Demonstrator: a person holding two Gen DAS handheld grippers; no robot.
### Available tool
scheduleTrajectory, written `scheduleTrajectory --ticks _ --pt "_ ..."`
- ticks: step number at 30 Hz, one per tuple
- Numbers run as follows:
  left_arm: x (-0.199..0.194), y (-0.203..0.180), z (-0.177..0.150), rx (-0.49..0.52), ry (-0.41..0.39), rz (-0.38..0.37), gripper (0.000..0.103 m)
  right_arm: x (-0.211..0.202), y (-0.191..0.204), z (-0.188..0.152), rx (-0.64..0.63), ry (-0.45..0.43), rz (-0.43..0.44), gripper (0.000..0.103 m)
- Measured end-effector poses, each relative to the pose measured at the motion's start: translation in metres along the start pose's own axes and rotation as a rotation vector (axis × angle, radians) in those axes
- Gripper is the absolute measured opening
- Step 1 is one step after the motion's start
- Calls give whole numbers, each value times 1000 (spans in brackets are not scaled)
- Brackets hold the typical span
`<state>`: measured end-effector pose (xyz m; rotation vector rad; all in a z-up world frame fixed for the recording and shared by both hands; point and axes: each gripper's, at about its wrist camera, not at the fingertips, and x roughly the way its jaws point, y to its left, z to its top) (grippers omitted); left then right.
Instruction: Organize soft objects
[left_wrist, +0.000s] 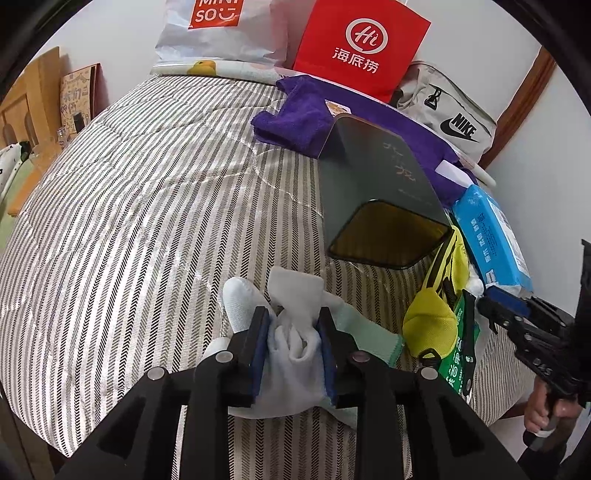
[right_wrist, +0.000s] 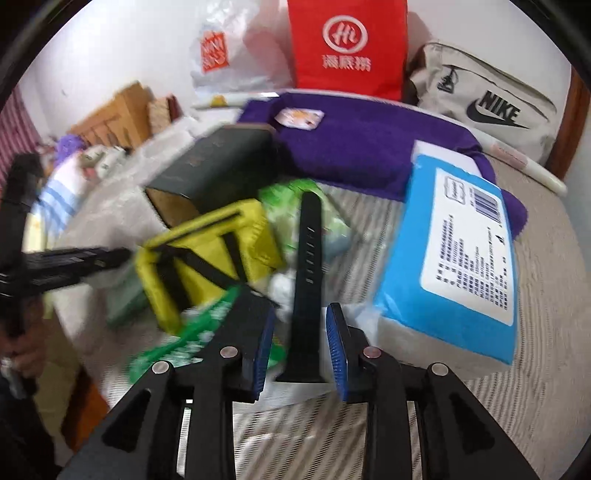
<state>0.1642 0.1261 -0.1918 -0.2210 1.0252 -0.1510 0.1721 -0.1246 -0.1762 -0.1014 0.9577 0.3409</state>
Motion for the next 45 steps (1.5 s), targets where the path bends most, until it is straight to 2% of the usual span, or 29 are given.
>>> scheduleTrajectory --ticks 1,2,3,8,12,15,23,24,25,27,31,36,41,44,45 --pt "0 0 0 1 0 -1 26 3 -1 -1 -2 10 -3 27" --pt "0 0 0 4 0 0 26 3 -3 -2 2 12 6 18" --pt "0 -1 0 7 -1 1 26 3 -4 -3 7 11 10 16" --pt "0 -3 -1 14 -6 3 28 -7 -4 -3 5 -6 35 16" --pt "0 -4 -2 21 -9 9 29 4 -4 0 9 17 22 16" --pt "0 -4 -2 21 -10 7 29 12 -7 4 34 29 43 17" --pt "0 -4 -3 21 -15 12 29 -6 -10 4 41 -36 79 16" --pt "0 -3 -3 19 -16 12 29 -10 -11 3 49 -42 93 14" --pt "0 -4 -3 17 -16 13 29 -14 -12 3 57 -45 110 2" --pt "-1 -5 -4 12 -16 16 29 -21 -14 -1 71 -45 134 3" --pt "-1 -7 -5 11 -15 25 29 -27 -16 -8 72 -45 125 3" --pt "-3 -11 -8 20 -7 38 29 -19 -20 -16 90 -19 140 3" --pt "-2 -14 -9 34 -4 57 30 0 -20 -15 102 -5 147 9" --pt "-2 -15 -9 38 -1 45 36 3 -20 -10 107 -23 153 9" --pt "-1 -15 -9 39 0 27 42 4 -20 -10 104 -29 152 9"
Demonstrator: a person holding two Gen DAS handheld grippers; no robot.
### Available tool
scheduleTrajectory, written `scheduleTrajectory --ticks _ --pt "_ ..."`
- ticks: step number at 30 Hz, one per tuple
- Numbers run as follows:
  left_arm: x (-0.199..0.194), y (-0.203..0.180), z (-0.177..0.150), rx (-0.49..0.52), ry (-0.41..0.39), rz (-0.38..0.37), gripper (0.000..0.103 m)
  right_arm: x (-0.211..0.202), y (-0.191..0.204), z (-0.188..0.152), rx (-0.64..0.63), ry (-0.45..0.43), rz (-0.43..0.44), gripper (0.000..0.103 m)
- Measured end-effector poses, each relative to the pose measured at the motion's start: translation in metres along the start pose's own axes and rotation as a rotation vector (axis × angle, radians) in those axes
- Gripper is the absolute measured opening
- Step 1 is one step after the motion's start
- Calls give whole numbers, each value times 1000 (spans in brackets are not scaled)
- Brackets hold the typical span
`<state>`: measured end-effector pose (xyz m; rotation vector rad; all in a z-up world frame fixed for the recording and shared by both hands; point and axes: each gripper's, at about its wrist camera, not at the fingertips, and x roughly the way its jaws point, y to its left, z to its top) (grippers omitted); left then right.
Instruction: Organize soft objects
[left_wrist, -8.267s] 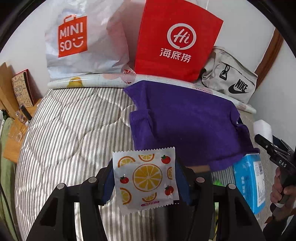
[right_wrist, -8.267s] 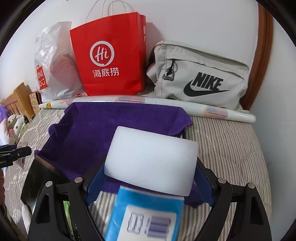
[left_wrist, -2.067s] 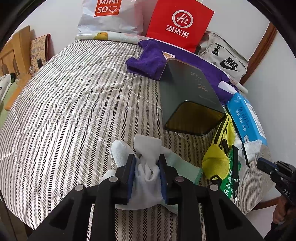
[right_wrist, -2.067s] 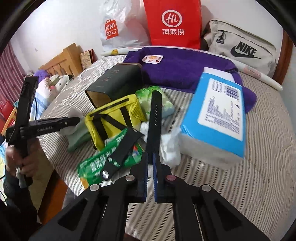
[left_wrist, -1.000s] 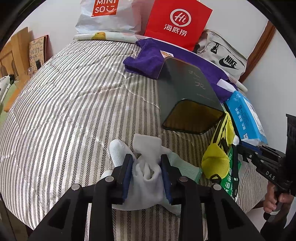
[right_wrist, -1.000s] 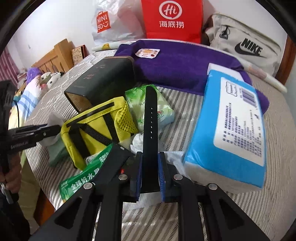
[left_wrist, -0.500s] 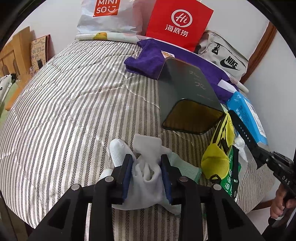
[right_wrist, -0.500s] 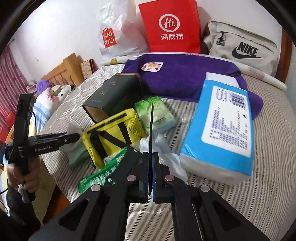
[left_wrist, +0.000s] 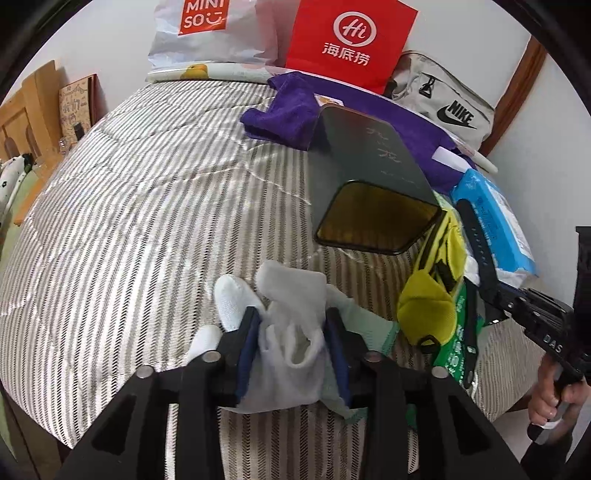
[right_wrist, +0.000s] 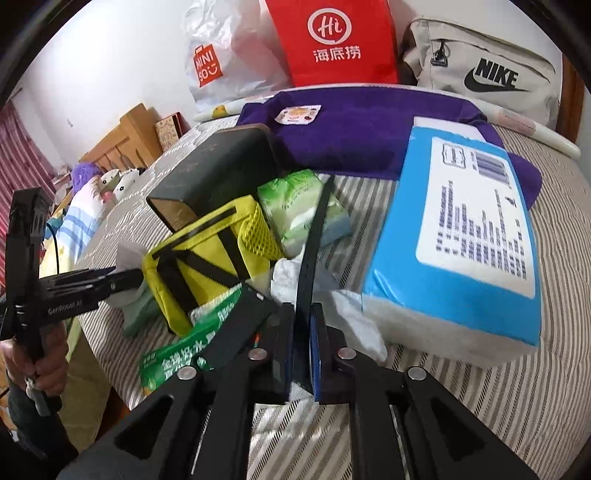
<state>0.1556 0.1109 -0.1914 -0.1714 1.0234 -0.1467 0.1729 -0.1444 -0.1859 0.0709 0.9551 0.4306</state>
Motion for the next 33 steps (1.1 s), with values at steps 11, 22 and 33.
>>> scheduleTrajectory --ticks 11,22,33 --pt "5 -24 -6 86 -40 115 45 -45 20 -9 -83 -91 -24 3" --pt "-8 -16 -7 23 -28 90 17 -80 3 -39 -56 -81 -55 3" --pt "-44 -35 -1 45 -77 101 17 -111 -31 -77 -4 -62 -107 3"
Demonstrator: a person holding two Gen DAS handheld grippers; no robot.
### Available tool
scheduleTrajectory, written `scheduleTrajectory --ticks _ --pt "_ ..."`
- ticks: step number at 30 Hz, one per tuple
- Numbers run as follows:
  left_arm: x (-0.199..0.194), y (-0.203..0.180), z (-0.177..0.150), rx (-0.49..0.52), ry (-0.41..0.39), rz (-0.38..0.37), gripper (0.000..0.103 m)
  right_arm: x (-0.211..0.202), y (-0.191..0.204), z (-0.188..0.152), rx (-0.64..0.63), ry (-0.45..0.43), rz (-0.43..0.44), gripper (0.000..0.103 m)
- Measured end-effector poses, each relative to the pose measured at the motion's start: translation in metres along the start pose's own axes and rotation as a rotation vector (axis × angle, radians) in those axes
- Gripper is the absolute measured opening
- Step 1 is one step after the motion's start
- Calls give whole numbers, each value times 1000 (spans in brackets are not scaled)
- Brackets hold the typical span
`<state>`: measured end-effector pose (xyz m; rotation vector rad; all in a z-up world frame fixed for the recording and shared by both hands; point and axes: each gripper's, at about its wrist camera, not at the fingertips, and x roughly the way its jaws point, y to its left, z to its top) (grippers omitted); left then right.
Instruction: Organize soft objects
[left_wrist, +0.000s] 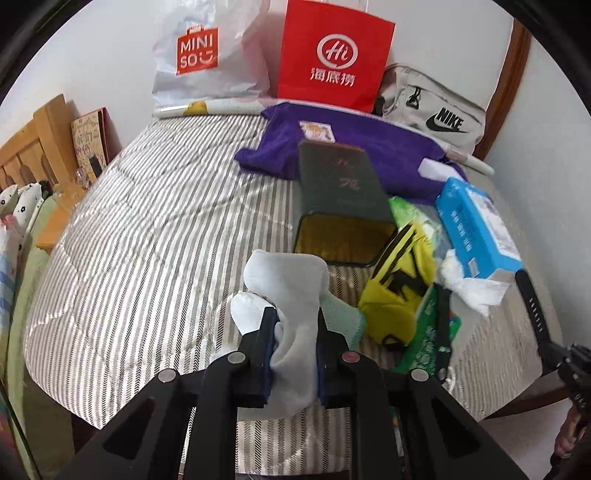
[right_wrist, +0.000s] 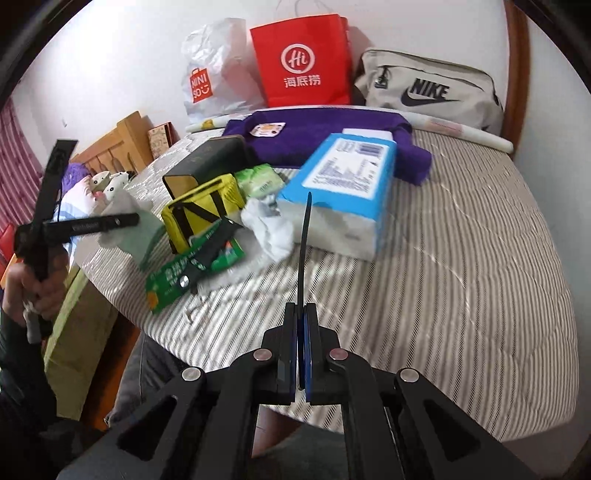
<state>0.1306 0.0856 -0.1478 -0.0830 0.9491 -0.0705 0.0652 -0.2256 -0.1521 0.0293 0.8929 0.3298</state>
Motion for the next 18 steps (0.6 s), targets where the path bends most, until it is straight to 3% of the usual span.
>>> scheduleTrajectory --ticks 8,18 --pt "-24 -17 21 16 -32 -25 17 -7 -6 -4 3 3 9 3" --pt "-50 -31 56 32 -100 -80 17 -24 -5 30 -15 -67 43 3"
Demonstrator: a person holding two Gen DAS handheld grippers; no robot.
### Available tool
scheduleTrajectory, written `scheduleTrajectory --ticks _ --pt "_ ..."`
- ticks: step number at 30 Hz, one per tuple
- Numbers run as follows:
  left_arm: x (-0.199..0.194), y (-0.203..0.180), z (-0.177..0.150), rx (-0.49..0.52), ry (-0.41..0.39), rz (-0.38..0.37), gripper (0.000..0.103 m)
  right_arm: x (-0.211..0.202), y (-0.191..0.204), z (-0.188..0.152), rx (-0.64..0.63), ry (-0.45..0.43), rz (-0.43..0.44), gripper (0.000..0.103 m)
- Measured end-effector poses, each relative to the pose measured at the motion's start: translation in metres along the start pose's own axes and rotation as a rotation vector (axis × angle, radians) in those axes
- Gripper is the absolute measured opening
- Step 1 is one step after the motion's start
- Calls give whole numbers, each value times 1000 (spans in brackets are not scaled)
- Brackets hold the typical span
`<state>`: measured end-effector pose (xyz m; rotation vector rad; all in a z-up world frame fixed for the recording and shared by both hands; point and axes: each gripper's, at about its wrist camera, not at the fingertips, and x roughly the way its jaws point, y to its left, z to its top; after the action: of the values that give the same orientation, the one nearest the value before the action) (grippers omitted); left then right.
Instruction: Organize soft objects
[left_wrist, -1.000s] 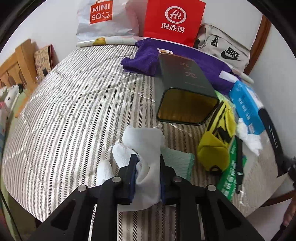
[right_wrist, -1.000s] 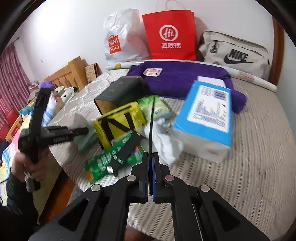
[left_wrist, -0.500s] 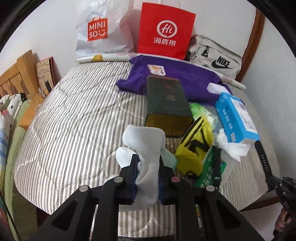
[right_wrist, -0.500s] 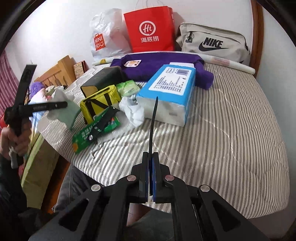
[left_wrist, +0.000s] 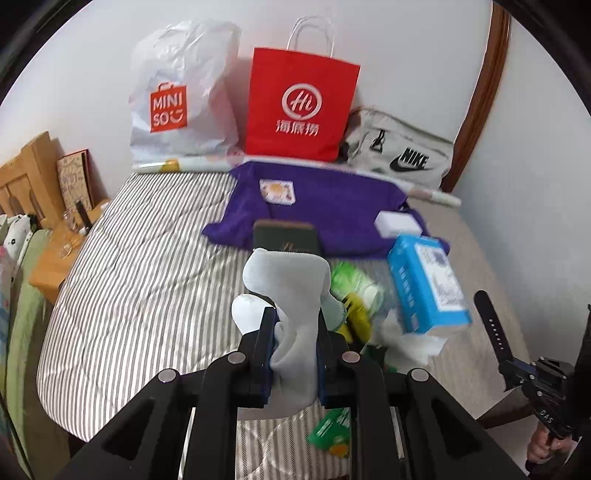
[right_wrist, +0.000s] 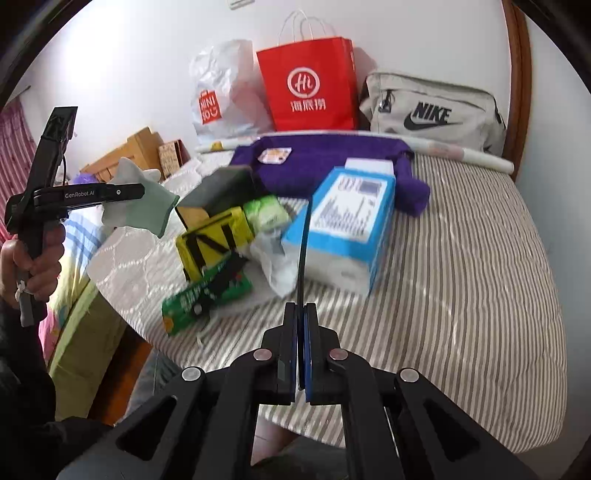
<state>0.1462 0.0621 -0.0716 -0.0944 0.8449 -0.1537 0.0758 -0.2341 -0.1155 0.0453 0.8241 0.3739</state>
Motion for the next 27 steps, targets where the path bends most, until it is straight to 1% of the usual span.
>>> scheduleTrajectory --ticks 5,8,11,16,21,27 --pt "2 -3 21 8 -18 -13 17 1 -6 28 0 -36 -3 3" --pt "10 -4 35 13 -15 -13 17 7 -14 48 18 -44 -23 3" --pt "18 -4 46 10 -14 -15 17 12 -21 68 36 -60 -23 3" --pt "36 1 68 -11 -2 -32 17 22 -26 97 26 -79 -32 3" --pt "54 3 90 -28 0 -52 17 44 -34 128 10 -77 -56 3" --pt "91 3 114 -52 26 -74 17 72 -50 158 17 -65 -72 3"
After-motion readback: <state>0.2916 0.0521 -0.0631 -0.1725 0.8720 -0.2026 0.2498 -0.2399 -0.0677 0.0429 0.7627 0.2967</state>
